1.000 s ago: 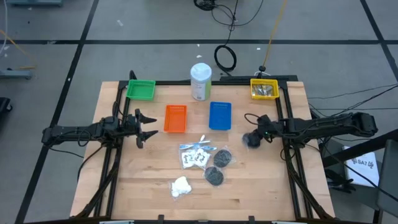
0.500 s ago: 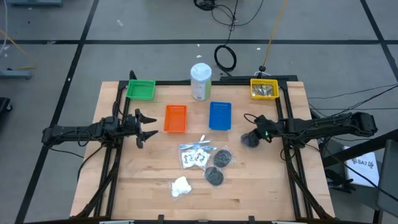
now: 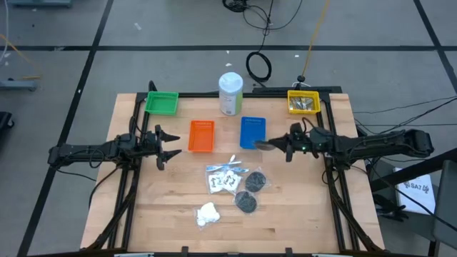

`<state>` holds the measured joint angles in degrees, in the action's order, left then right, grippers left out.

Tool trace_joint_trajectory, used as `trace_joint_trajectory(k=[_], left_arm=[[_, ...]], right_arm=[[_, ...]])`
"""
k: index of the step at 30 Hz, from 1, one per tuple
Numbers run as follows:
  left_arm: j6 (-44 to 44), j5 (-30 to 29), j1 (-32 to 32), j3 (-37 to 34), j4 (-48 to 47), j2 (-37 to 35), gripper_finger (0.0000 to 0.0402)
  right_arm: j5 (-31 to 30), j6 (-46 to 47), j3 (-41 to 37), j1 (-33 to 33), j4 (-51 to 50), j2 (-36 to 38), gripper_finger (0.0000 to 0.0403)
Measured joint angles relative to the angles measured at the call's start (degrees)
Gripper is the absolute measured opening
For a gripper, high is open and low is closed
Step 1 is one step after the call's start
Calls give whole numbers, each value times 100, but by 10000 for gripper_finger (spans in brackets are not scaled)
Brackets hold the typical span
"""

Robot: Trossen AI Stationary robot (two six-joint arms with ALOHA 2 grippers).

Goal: Pick & Place Travel size toiletries
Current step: Put the top hairbrush into the blue bin

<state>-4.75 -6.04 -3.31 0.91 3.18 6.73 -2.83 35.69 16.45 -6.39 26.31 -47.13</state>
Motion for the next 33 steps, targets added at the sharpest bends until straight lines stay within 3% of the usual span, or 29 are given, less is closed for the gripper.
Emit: trace_joint_trajectory(k=[10, 17, 23, 27, 33], left_arm=[[0, 0, 2, 0, 0, 1, 274], [0, 0, 2, 0, 1, 1, 274], [-2, 0, 2, 0, 0, -1, 274], [0, 0, 1, 0, 0, 0, 274], [-2, 0, 2, 0, 0, 1, 274]], right_arm=[[-788, -309, 0, -347, 1129, -965, 0], [-777, -348, 3, -616, 2334, -2125, 0], [-795, -490, 4, -638, 2991, -2654, 3], [-772, -732, 4, -638, 3461, -2741, 31], [-793, -834, 4, -638, 3567, -2748, 108]])
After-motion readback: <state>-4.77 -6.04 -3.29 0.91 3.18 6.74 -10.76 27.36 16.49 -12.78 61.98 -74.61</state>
